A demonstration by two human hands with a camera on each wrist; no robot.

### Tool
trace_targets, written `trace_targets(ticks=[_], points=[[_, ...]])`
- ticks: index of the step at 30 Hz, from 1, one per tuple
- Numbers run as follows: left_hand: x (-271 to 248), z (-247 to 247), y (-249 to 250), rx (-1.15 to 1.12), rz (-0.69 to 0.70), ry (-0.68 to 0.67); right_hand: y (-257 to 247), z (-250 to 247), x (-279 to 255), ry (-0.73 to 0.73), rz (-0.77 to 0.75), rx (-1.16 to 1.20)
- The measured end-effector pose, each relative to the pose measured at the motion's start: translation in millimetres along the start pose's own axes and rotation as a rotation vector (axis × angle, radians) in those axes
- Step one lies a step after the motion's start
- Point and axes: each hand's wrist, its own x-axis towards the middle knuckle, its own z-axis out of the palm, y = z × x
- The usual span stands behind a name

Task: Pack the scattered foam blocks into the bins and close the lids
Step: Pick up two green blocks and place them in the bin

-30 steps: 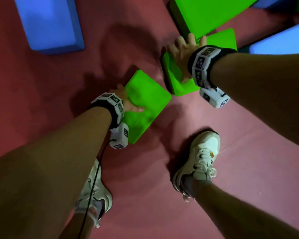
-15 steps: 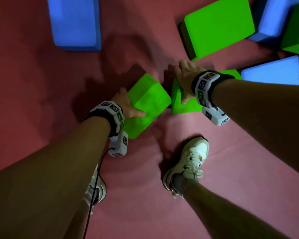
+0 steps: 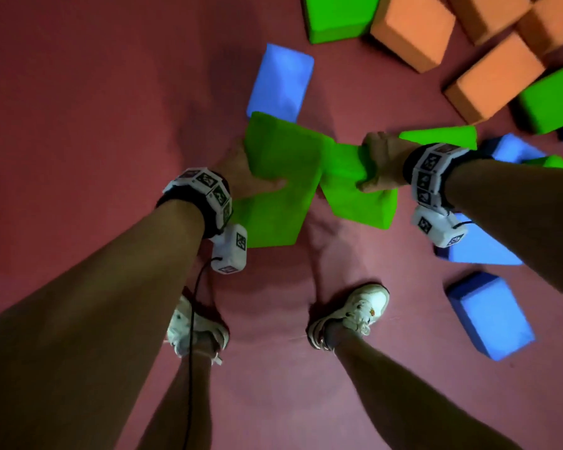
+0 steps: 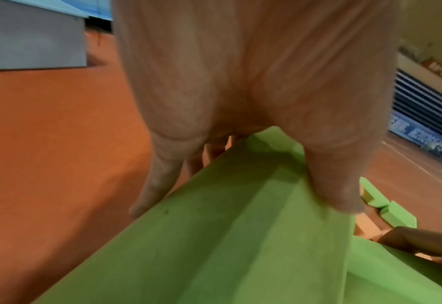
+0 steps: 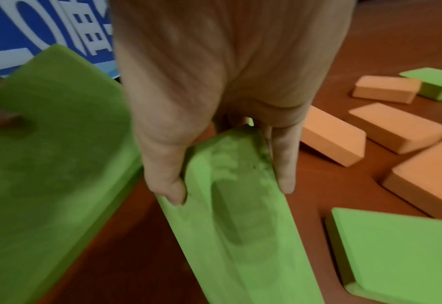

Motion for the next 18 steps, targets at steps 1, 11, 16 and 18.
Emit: trace_targets(ticks=[1,11,16,18], points=[[-15.6,-15.2,-6.5,-0.046,-0.002,0.012,-18.0,-9.9,-6.4,0.007,-0.031,-0.005],[-199.4,-145.4,-204.8,0.015,0.043,0.117,-268.4,-12.1,-55.2,-0.013,-0.346,-0.154],[-308.1,-195.7,-340.8,0.076,-0.113,0.193,-434.3,5.3,-85.2,-0.102,-0.486,-0.313],[-351.4,-213.7,-395.2,0.058,-0.138,0.279,-508.8,6.1,-101.4,-0.118,-0.559,-0.39]])
